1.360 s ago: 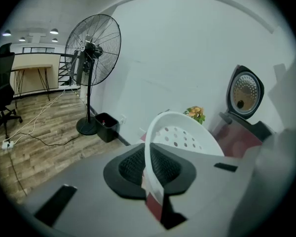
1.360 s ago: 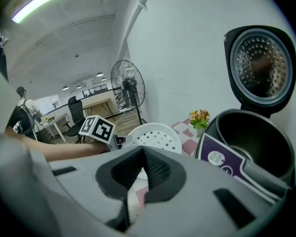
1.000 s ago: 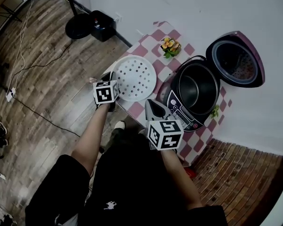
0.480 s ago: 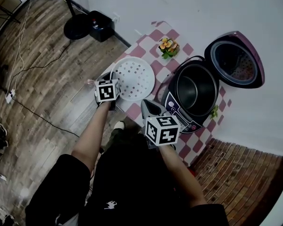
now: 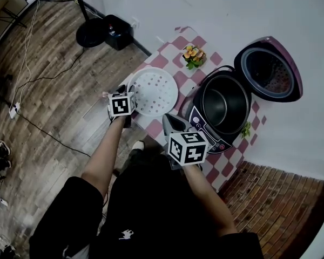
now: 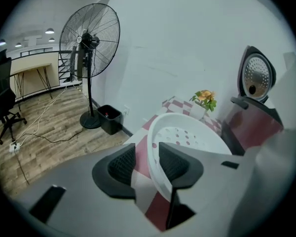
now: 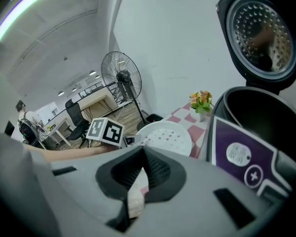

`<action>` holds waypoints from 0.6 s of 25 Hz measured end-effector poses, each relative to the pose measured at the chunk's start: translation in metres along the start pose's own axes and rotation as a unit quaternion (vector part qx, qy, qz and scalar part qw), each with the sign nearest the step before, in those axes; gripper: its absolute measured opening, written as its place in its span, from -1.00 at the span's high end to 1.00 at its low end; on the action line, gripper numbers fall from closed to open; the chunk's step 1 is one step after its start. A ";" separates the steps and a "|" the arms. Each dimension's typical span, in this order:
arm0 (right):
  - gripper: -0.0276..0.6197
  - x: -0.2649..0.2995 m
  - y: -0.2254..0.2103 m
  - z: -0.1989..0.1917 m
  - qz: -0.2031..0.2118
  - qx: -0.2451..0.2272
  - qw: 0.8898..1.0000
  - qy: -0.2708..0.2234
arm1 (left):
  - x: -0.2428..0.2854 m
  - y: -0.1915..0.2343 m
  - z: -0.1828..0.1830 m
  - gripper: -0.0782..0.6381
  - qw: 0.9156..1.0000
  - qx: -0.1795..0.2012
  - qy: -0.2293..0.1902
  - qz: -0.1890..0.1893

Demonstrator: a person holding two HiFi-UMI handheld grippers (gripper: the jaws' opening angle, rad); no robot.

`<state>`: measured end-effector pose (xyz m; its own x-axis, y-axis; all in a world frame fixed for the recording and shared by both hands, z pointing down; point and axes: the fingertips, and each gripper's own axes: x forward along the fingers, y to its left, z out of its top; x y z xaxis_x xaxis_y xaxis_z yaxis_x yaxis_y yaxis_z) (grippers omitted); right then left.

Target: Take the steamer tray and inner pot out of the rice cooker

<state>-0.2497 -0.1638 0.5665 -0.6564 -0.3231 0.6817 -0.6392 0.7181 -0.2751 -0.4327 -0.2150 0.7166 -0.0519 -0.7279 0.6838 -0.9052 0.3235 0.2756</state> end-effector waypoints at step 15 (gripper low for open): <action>0.91 -0.005 0.018 0.030 0.037 -0.038 0.998 -0.040 | -0.070 -0.017 0.026 0.66 0.997 0.066 -0.045 0.003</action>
<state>-0.2699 -0.1678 0.5378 -0.7331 -0.3128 0.6040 -0.5569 0.7859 -0.2689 -0.4249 -0.1851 0.6467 -0.0896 -0.7792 0.6204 -0.9522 0.2496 0.1759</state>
